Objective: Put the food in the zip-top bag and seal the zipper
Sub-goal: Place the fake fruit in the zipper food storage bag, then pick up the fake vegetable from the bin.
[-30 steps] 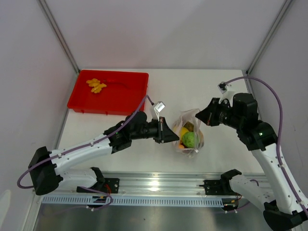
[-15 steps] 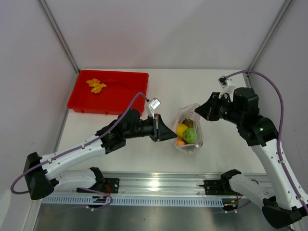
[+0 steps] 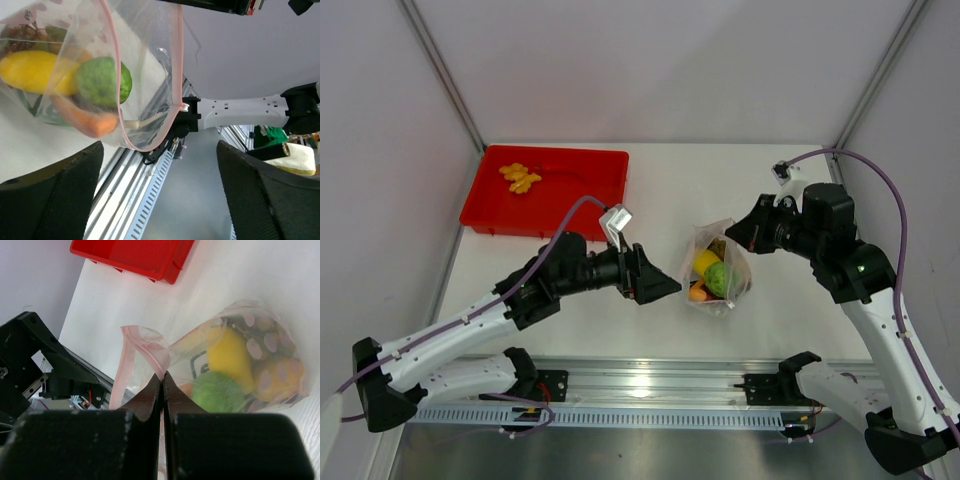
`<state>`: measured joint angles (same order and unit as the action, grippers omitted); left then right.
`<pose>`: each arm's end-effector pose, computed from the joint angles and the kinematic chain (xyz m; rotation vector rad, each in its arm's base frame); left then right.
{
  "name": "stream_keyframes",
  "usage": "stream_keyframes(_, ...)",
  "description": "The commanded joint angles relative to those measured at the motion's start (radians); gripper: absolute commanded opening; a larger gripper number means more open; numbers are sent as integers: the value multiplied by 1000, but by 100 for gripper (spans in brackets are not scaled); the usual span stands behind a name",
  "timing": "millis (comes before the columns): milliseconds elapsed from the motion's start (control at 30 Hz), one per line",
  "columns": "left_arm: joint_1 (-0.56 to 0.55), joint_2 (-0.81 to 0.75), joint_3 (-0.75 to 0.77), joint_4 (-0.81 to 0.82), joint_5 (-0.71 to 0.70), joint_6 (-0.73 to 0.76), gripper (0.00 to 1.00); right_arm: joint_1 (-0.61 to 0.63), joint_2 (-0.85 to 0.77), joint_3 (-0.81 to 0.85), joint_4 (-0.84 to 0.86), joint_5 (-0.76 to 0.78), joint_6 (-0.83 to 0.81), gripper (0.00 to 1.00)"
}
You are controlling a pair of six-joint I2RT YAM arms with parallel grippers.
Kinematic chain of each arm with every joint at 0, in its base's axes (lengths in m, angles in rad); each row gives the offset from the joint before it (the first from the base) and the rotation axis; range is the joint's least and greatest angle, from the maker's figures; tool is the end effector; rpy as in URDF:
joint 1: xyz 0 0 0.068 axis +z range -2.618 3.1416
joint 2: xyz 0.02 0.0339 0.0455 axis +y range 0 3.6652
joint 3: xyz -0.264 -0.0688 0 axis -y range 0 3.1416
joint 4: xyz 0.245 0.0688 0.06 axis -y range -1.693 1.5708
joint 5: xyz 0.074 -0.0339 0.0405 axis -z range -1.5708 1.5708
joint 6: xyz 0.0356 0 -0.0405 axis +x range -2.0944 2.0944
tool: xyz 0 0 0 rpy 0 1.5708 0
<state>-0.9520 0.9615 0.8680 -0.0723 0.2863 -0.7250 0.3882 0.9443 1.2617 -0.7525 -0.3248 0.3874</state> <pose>0.1224 -0.1892 0.3490 0.4596 1.9203 -1.4228 0.1595 0.0775 0.4154 -0.2168 2.0665 0.8120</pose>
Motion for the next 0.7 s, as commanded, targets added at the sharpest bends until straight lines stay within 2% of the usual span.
stream_keyframes(0, 9, -46, 20, -17, -42, 47, 97, -2, -13, 16, 32, -3, -10, 0)
stream_keyframes(200, 44, -113, 15, -93, -119, 53, 99, -3, -15, 7, 16, -6, -19, 0)
stream_keyframes(300, 105, -156, 12, -154, -157, 36, 100, -2, -15, 1, 19, -10, -16, 0)
stream_keyframes(533, 382, -276, -35, -219, -159, -51, 98, -2, -15, -22, 35, -17, -10, 0)
stream_keyframes(667, 516, -290, -43, -193, -136, -106, 98, -3, -10, -22, 42, -23, -12, 0)
